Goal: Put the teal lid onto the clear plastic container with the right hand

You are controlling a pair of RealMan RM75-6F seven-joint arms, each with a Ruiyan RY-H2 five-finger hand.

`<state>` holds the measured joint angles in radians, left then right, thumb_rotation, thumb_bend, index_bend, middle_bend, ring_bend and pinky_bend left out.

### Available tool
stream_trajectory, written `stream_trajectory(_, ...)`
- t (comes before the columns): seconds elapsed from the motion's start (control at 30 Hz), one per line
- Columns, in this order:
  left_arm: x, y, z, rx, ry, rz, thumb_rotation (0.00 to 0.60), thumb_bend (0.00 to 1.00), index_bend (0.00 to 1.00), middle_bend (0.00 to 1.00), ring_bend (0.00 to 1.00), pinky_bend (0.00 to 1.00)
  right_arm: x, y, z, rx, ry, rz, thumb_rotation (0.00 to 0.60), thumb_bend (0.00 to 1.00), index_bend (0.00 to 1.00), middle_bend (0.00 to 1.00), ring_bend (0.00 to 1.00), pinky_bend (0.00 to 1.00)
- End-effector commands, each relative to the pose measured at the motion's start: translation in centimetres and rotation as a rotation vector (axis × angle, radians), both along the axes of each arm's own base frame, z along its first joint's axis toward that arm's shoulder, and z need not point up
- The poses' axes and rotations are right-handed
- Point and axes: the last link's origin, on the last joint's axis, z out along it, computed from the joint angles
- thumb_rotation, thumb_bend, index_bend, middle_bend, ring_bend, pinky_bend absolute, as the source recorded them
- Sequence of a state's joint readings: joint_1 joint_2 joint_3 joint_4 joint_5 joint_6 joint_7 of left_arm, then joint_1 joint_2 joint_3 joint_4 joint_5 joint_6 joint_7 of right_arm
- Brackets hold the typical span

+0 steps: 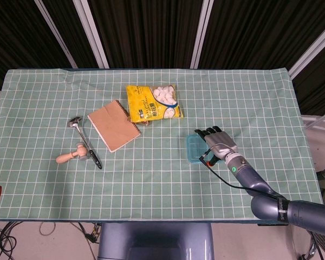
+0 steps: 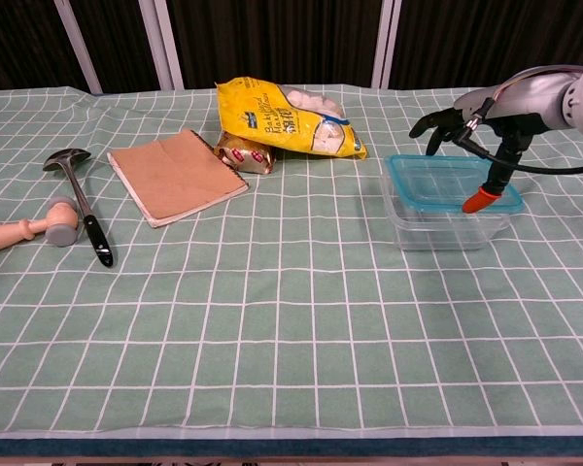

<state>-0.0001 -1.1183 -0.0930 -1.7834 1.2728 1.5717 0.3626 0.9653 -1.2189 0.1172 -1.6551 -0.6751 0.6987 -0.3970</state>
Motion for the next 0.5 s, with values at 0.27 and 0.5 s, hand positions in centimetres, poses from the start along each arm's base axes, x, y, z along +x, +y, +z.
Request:
stream_trajectory(0.27, 0.00, 0.01, 0.02, 0.001, 0.001, 0.001, 0.600, 0.32, 0.07, 0.00, 0.00, 0.00, -0.45, -0.03, -0.40, -0.001, -0.008, -0.001, 0.600, 0.25, 0.01, 0.49, 0.10, 0.00)
stream_trajectory(0.5, 0.01, 0.01, 0.02, 0.001, 0.001, 0.001, 0.600, 0.32, 0.07, 0.00, 0.00, 0.00, -0.77, 0.06, -0.77, 0.005, -0.015, -0.011, 0.600, 0.25, 0.01, 0.49, 0.10, 0.00)
